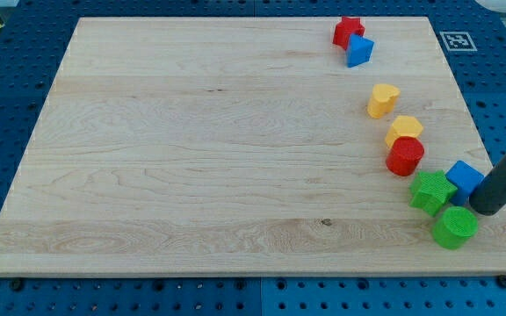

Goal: Slide the blue cube towards the red circle

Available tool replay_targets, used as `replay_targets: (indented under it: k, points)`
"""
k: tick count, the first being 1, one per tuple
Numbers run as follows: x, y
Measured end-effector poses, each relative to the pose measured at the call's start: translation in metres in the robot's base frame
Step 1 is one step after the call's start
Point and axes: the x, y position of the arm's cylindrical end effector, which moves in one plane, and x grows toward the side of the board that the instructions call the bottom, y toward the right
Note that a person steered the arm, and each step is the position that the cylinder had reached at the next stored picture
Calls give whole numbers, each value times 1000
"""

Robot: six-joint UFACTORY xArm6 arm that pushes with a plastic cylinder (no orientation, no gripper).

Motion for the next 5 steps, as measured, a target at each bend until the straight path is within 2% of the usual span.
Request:
replay_targets:
  k: [2, 5]
  points:
    - [7, -1]
    - [-18, -7]
